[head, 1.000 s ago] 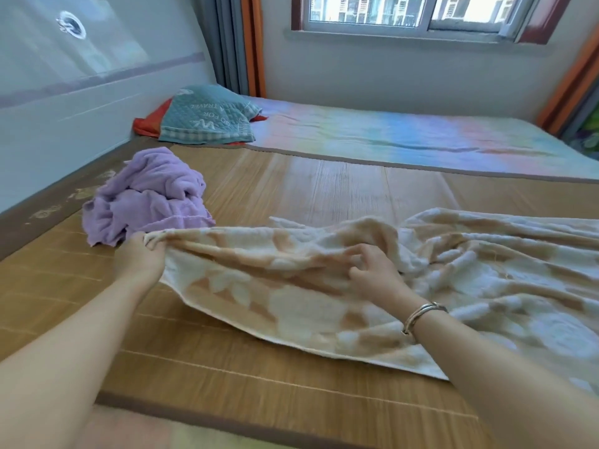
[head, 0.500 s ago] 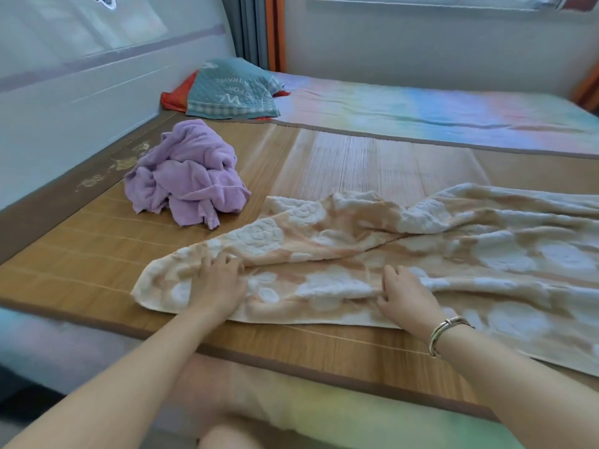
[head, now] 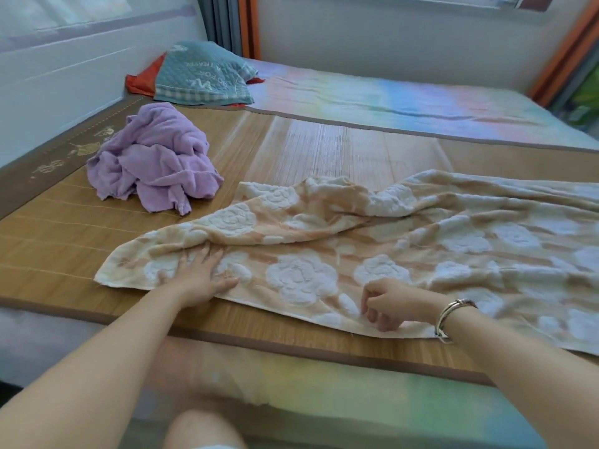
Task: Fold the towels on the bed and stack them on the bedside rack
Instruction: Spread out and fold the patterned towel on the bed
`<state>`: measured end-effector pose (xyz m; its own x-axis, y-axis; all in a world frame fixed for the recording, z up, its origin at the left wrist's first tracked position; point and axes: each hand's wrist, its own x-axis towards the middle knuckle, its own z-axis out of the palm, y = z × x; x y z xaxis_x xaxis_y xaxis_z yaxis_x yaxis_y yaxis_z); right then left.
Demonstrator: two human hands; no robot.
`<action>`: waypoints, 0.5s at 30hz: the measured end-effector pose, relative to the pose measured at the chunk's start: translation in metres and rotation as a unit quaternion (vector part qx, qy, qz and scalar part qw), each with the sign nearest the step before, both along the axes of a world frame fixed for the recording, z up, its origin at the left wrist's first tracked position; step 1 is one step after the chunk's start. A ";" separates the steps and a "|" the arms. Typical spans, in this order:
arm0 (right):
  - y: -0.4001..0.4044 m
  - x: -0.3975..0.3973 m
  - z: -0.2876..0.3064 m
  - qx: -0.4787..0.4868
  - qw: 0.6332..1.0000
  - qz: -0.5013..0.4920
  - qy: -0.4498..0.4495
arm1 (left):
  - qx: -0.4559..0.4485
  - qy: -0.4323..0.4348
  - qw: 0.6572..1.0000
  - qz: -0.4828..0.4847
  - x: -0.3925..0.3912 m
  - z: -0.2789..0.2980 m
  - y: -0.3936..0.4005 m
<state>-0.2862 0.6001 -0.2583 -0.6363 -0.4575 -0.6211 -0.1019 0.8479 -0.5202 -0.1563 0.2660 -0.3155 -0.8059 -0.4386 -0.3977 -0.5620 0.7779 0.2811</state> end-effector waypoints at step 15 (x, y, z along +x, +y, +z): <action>-0.010 -0.023 -0.004 0.048 0.979 0.033 0.194 | -0.038 0.110 0.992 0.045 -0.003 0.013 -0.012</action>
<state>-0.3092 0.5904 -0.2620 -0.8037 -0.4564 -0.3818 -0.3318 0.8764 -0.3491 -0.1593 0.2535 -0.3022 -0.8253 -0.5354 -0.1792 -0.5623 0.7506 0.3470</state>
